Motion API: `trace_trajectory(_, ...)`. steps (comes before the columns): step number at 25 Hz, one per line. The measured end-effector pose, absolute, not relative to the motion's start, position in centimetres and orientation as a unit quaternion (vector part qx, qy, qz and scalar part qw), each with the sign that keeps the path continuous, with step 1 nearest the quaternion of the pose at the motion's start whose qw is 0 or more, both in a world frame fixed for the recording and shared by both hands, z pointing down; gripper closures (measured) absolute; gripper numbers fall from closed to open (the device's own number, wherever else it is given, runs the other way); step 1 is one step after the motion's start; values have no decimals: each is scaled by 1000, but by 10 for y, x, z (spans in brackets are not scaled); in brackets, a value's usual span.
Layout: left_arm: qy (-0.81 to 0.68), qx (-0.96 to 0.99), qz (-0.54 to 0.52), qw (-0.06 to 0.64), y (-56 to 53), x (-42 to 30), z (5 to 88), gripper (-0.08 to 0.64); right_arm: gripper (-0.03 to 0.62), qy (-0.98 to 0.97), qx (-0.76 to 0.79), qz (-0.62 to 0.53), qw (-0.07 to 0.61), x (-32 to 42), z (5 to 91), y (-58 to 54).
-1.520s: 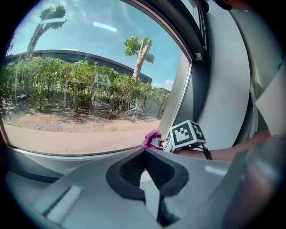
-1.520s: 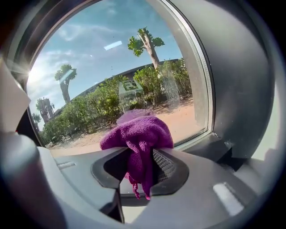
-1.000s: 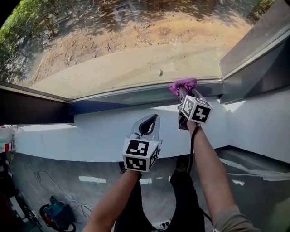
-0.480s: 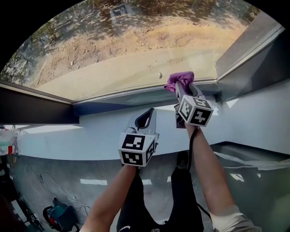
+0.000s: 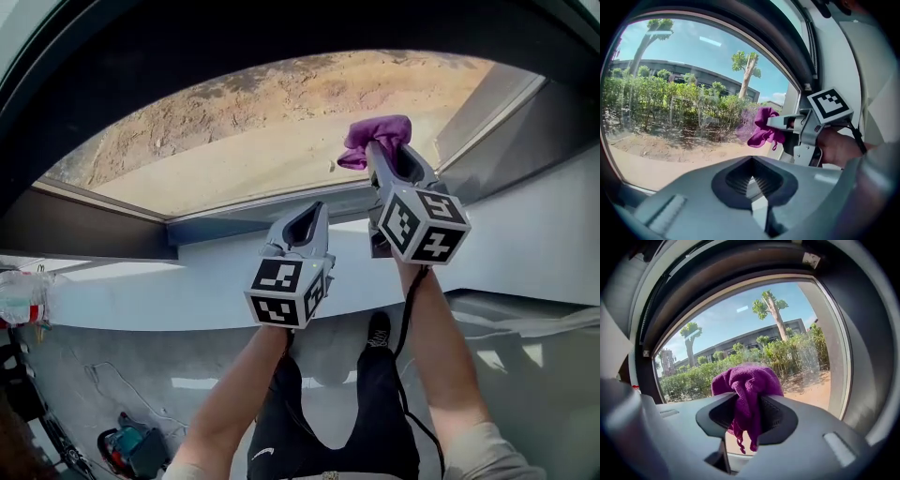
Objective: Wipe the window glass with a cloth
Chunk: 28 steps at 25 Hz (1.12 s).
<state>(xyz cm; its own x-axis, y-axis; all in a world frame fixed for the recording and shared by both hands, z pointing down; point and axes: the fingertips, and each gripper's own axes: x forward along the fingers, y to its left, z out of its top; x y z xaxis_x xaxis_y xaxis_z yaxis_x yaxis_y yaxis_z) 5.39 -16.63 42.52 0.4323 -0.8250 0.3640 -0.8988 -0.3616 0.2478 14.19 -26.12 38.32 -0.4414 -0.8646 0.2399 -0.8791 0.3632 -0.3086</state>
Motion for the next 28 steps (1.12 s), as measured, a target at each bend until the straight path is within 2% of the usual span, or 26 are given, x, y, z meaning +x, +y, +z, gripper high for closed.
trace_trajectory(9,-526,828,75,179,-175,54,364,560,445,-840,521,149,-25,143,270,-263)
trace_trajectory(16,-525,832,68,169,-163,45,348,560,446,-846,520,91,-72,134,196,-251)
trace_trajectory(28,-538,821,75,176,-153,8,355,560,446,-856,505,61,-89,93,175,-240)
